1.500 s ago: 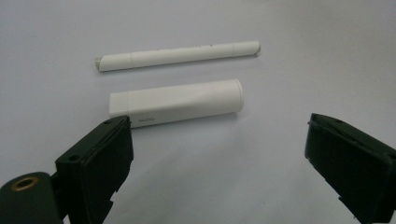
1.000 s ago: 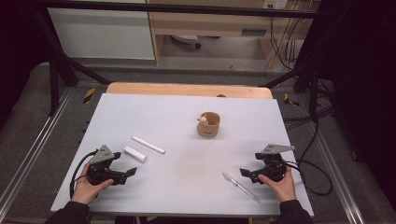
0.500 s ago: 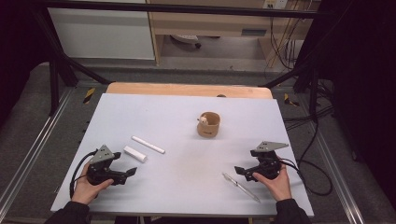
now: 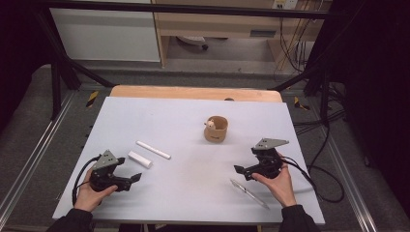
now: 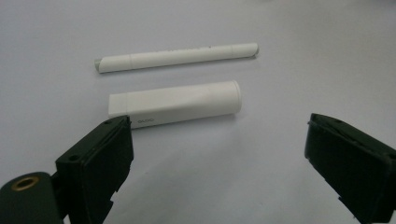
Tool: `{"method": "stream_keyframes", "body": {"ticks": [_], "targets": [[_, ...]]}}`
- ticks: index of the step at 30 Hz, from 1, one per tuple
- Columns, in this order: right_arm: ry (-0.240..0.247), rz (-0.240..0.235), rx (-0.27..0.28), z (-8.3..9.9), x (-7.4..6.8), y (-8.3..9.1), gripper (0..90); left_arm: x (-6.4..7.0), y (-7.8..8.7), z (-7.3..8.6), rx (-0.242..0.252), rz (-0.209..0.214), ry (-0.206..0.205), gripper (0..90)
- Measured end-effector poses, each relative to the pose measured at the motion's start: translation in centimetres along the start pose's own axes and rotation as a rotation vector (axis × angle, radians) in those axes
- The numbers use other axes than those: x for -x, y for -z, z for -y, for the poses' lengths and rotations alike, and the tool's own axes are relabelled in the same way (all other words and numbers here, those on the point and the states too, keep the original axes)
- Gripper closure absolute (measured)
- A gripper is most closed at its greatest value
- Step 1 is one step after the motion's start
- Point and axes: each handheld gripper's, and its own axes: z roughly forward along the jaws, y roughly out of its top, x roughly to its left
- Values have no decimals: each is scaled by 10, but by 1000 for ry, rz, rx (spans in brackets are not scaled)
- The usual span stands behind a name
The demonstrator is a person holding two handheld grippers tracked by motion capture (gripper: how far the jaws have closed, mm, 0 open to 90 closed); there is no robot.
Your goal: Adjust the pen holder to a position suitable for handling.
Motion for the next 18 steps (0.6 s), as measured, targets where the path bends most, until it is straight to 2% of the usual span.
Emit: {"method": "stream_keyframes", "body": {"ticks": [8,18], "targets": [[42,0,6,-27,-11,-15,6,0,1,0,4,0,2,80],[65,16,23,-57,-16,-28,12,0,1,0,4,1,3,80]]}}
